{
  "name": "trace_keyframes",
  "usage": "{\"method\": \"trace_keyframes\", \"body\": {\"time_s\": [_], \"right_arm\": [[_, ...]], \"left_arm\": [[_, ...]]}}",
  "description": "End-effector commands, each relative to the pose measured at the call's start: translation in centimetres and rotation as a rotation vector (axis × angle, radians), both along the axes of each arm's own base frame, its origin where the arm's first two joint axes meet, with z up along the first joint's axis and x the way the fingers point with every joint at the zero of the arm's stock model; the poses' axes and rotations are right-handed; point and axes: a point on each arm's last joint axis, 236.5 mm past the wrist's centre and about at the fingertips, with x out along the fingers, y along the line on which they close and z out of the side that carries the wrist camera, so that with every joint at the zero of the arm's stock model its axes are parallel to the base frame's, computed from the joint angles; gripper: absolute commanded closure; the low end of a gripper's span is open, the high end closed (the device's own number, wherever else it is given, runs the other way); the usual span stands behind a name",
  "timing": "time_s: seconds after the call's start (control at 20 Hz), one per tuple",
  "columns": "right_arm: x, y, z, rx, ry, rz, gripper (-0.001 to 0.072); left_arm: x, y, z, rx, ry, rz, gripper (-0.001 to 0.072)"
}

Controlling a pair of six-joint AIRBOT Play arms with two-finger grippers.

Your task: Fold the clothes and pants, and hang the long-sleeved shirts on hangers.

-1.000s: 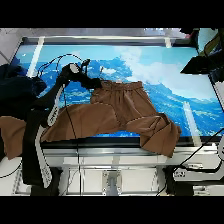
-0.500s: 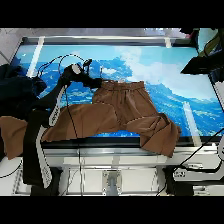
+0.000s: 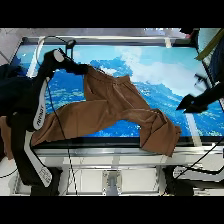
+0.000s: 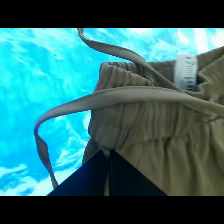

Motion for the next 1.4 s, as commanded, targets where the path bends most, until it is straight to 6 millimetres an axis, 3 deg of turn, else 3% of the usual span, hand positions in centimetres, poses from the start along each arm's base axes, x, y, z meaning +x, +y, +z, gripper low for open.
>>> {"method": "trace_keyframes", "body": {"time_s": [0.0,0.15,0.25,0.45,0.5,0.55,0.6,0.65,0.75,0.85,0.9,1.1,1.2,1.25,1.35], "right_arm": [[-2.4,3.2,-6.7,0.134,0.046,-0.109,0.0157],[0.2,6.9,-8.1,0.165,-0.098,-0.048,0.0157],[1.5,8.4,-9.2,0.077,-0.167,0.047,0.0157],[3.4,5.8,-12.3,-0.247,-0.215,0.112,0.017],[3.5,4.9,-12.6,-0.303,-0.207,0.091,0.0224],[3.4,4.3,-12.7,-0.334,-0.195,0.085,0.0341],[3.1,3.7,-12.8,-0.36,-0.182,0.092,0.0596],[2.7,3.3,-12.9,-0.376,-0.17,0.109,0.069],[3.2,3.2,-11.9,-0.377,-0.174,0.115,0.069],[5.6,2.9,-8.7,-0.39,-0.242,0.119,0.069],[7.8,2.3,-6.0,-0.421,-0.318,0.121,0.069],[17.6,-1.0,8.8,-0.596,-0.734,0.059,0.069],[21.4,-1.3,15.5,-0.624,-0.936,0.006,0.069],[22.8,-1.3,17.5,-0.623,-0.994,-0.013,0.069],[25.3,-1.1,18.7,-0.603,-1.031,-0.028,0.069]], "left_arm": [[0.2,2.6,3.1,0.01,-0.043,0.057,0.0693],[-0.3,3.1,3.3,0.031,-0.032,0.052,0.0693],[-0.8,3.0,3.0,0.034,-0.01,0.044,0.0693],[-1.6,3.3,2.3,0.057,0.031,0.032,0.0693],[-1.6,3.5,2.3,0.067,0.03,0.033,0.0692],[-1.6,3.6,2.2,0.071,0.029,0.035,0.0693],[-1.6,3.8,2.2,0.08,0.027,0.036,0.0693],[-1.5,4.2,2.3,0.1,0.023,0.04,0.0693],[-1.4,6.1,3.2,0.148,0.009,0.102,0.0692],[-1.3,9.6,5.9,0.226,-0.04,0.196,0.0693],[-1.5,11.4,7.7,0.259,-0.072,0.239,0.0693],[-3.7,16.9,16.2,0.26,-0.203,0.394,0.0693],[-5.4,17.5,18.9,0.236,-0.225,0.434,0.0693],[-6.1,17.3,19.5,0.233,-0.227,0.431,0.0693],[-7.9,15.7,19.0,0.24,-0.182,0.396,0.0693]]}}
